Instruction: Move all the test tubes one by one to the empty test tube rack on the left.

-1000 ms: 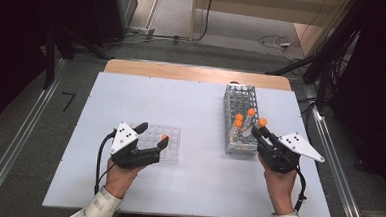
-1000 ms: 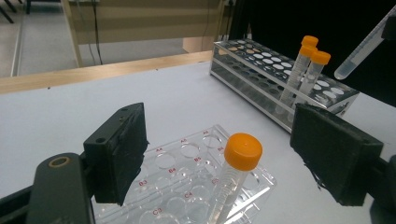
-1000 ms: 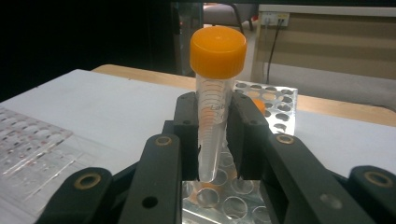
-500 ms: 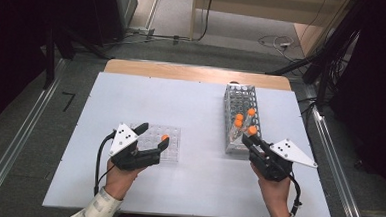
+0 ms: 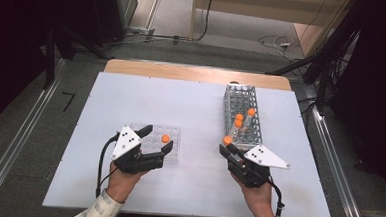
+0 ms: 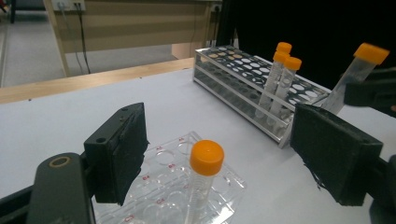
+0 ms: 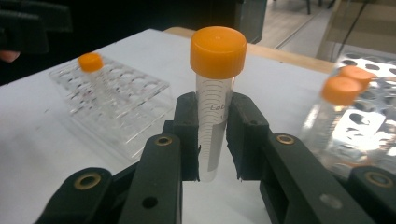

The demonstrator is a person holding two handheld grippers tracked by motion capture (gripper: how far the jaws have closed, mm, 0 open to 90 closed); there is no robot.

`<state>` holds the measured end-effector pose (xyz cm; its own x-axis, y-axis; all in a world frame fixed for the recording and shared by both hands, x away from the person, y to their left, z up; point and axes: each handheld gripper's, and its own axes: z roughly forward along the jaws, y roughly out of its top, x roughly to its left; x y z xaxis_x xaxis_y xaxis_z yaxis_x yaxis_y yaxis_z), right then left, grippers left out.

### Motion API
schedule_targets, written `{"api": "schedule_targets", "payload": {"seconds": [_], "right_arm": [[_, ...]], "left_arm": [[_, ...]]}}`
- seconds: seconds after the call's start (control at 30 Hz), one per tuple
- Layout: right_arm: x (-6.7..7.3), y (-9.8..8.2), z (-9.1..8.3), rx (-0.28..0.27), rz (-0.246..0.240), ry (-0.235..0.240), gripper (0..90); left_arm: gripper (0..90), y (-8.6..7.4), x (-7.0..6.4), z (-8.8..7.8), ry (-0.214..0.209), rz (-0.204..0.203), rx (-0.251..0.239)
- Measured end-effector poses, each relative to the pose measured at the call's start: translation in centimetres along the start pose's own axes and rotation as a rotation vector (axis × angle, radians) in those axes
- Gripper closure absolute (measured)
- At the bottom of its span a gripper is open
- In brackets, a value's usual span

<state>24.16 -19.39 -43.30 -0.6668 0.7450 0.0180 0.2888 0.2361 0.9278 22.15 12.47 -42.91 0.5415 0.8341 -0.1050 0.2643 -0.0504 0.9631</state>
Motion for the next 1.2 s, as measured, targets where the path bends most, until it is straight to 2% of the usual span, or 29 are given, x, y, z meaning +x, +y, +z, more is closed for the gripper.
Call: {"api": "schedule_targets", "payload": {"seconds": [0.3,0.37,0.57,0.77,0.83,1.0,1.03,1.2], "right_arm": [[3.0,-0.6,1.7,0.047,-0.037,0.098,72.2],[3.3,-0.6,1.9,0.053,-0.042,0.104,72.3],[4.7,-1.0,2.8,0.075,-0.06,0.141,72.3],[5.9,-1.3,3.5,0.097,-0.083,0.18,72.3],[6.5,-1.3,3.7,0.102,-0.09,0.195,72.3],[6.9,-1.3,3.8,0.101,-0.094,0.208,72.3],[7.0,-1.3,3.8,0.101,-0.092,0.209,72.2],[7.1,-1.3,3.8,0.099,-0.096,0.214,72.3]], "left_arm": [[21.0,0.1,-1.6,0.1,-0.064,0.019,0.007],[21.8,0.0,-2.1,0.2,-0.085,0.029,0.004],[29.9,-0.3,-3.7,0.3,-0.16,0.059,0.001],[38.9,-0.8,-4.6,0.8,-0.202,0.095,0.022],[44.6,-0.9,-4.7,0.9,-0.213,0.104,0.026],[52.2,-1.2,-4.8,1.1,-0.229,0.119,0.038],[55.9,-1.2,-4.8,1.1,-0.231,0.122,0.04],[60.0,-1.4,-4.9,1.3,-0.235,0.125,0.047]]}}
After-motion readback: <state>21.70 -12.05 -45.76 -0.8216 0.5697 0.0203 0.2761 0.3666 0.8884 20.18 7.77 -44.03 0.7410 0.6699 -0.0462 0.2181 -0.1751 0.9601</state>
